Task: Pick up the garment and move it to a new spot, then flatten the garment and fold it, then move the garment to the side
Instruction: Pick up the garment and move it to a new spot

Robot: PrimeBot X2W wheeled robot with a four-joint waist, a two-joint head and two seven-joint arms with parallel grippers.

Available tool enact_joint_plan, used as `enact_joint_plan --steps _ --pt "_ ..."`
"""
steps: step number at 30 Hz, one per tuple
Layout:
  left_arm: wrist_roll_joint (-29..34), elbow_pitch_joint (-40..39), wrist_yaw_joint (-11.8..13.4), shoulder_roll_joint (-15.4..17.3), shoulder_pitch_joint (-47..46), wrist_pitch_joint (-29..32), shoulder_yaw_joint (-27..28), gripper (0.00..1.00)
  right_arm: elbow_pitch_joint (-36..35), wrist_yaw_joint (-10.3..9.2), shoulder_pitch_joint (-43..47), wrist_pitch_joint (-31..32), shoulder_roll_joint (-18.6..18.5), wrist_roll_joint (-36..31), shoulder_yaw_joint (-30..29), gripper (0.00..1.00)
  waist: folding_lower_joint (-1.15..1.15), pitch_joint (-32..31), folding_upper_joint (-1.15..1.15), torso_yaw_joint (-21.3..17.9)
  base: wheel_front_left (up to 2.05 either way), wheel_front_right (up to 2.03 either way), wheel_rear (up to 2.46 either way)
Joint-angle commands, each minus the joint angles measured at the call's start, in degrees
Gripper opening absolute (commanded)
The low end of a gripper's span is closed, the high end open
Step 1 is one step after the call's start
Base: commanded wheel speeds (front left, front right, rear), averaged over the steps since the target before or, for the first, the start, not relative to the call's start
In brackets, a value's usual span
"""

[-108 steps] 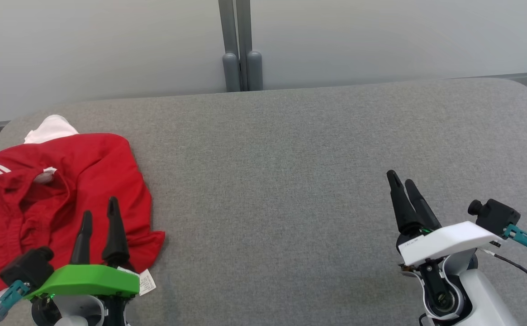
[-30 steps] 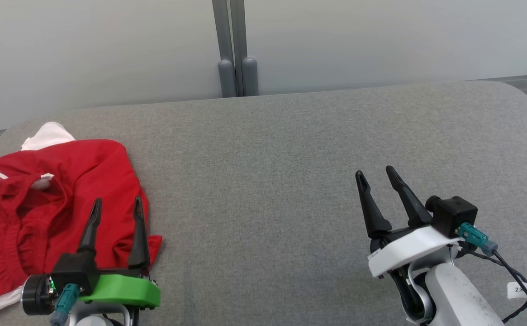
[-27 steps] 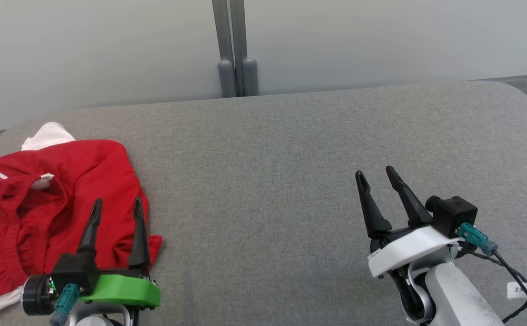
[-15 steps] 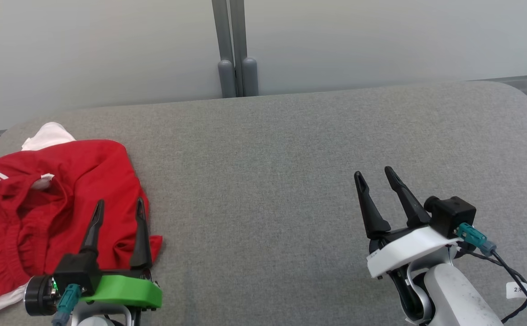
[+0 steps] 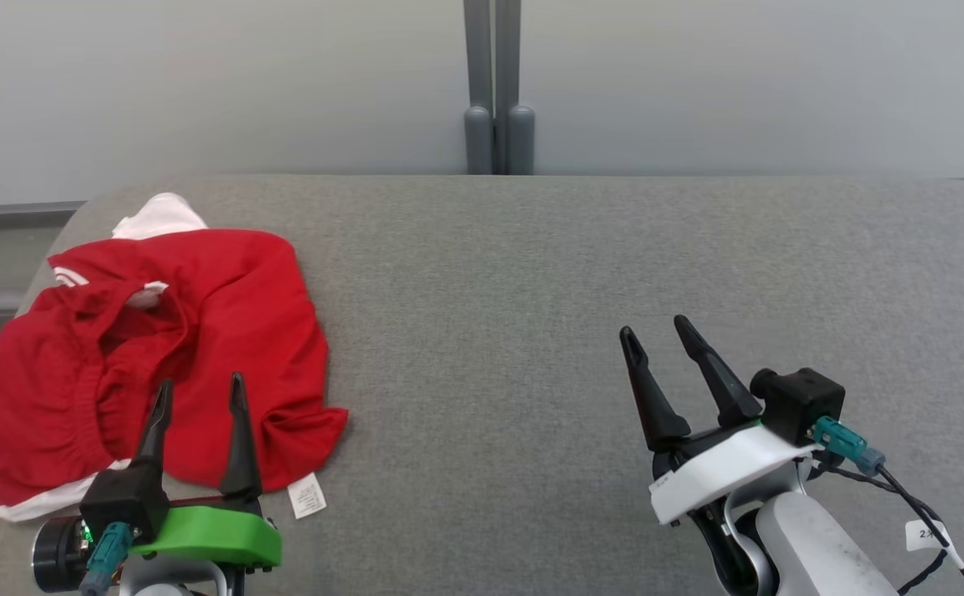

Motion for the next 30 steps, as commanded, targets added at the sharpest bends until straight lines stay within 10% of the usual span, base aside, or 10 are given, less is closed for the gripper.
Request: enact_joint_plan --steps 1,17,30 --pt "0.4 0.3 0.2 0.4 -0.1 0.0 0.5 1.0 -0.2 0.0 0.3 -0.1 -0.1 0.5 0.3 1.0 0.0 -0.4 0.0 3.9 0.0 0.0 0.0" --pt "-1.1 2.4 1.2 0.4 1.2 0.0 2.9 1.0 -0.5 0.0 0.9 -0.1 -0.8 2.8 4.9 1.0 0.0 -1.1 0.0 15.4 0.0 0.0 0.0" --pt "-3.0 5.6 1.8 0.3 0.8 0.0 4.1 1.0 -1.2 0.0 0.7 -0.1 -0.7 3.1 5.3 1.0 0.0 -1.4 0.0 16.8 0.0 0.0 0.0"
